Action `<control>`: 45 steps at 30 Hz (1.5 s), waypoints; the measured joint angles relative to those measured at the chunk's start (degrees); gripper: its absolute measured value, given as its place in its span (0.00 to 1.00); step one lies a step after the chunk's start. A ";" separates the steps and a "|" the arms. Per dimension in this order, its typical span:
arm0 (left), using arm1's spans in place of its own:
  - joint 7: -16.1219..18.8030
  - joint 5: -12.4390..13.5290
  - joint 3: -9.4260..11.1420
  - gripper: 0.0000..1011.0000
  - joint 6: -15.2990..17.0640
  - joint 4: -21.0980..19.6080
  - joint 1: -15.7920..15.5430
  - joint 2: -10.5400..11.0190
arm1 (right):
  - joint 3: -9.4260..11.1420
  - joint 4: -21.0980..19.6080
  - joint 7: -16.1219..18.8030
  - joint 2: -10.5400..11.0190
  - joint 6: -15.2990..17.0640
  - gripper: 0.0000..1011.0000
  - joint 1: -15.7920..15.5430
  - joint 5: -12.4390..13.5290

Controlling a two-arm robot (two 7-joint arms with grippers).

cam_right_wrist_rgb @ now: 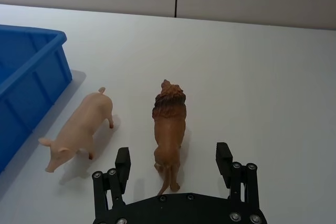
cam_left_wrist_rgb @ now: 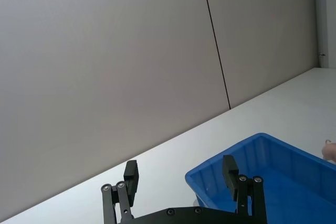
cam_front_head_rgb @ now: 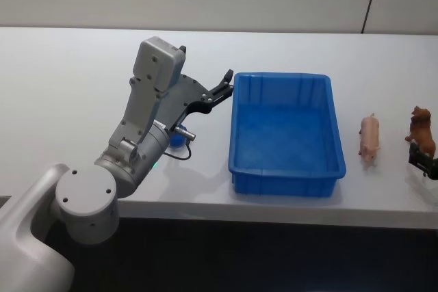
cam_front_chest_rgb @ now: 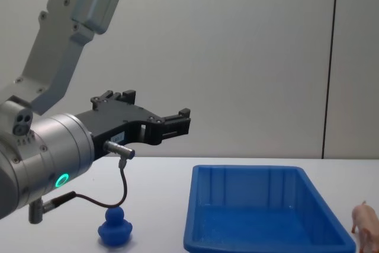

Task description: Pick up the two dolls from the table and place them into the box.

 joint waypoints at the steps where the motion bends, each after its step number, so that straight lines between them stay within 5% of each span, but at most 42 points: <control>1: 0.00 0.00 0.00 0.99 0.00 0.00 0.00 0.00 | -0.01 0.17 0.02 -0.05 0.03 0.99 0.05 0.09; 10: 0.00 0.00 0.00 0.99 0.00 0.00 0.00 0.00 | -0.13 2.30 0.59 -0.75 0.13 0.83 0.86 0.65; 26: 0.00 0.00 0.00 0.99 0.00 0.00 0.00 0.00 | -0.30 6.70 1.82 -2.17 -1.30 0.32 3.85 1.75; 45: 0.00 0.00 0.00 0.99 0.00 0.00 0.00 0.00 | -0.08 4.64 3.20 -2.46 -7.22 0.28 4.31 0.47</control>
